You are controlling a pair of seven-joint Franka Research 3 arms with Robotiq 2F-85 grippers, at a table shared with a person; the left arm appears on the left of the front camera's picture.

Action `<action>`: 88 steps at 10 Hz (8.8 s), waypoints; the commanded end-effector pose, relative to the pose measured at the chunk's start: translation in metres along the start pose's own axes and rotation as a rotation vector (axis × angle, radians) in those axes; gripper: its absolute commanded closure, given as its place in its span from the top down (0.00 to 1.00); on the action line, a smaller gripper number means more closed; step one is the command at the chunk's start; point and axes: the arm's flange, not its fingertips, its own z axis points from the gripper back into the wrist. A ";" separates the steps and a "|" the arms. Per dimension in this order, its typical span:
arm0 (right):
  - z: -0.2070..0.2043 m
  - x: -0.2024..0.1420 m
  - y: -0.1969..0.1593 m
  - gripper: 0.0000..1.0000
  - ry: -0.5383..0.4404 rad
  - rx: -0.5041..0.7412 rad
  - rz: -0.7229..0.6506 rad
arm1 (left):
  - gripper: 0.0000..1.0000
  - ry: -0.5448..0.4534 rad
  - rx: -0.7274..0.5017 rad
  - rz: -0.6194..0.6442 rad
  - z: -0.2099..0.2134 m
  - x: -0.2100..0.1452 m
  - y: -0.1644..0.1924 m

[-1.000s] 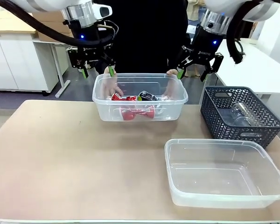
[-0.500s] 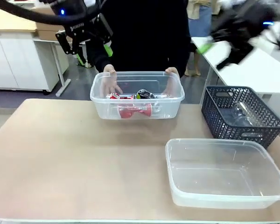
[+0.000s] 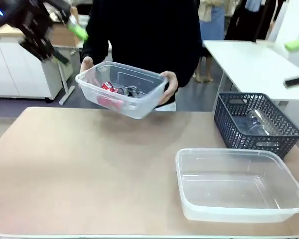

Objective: Sort the waste into each basket.
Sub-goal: Pick up the Organizing box on the right side of the table and lift it, then offer the picked Organizing box to the human.

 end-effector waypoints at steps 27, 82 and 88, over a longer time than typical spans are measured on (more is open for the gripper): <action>-0.158 0.004 -0.189 1.00 0.707 -1.197 -0.042 | 1.00 0.243 0.669 0.331 -0.444 -0.087 -0.056; -0.225 0.125 0.023 0.00 0.513 -0.869 -0.131 | 0.00 0.009 0.596 0.381 -0.175 -0.026 -0.018; -0.225 0.125 0.023 0.00 0.513 -0.869 -0.131 | 0.00 0.009 0.596 0.381 -0.175 -0.026 -0.018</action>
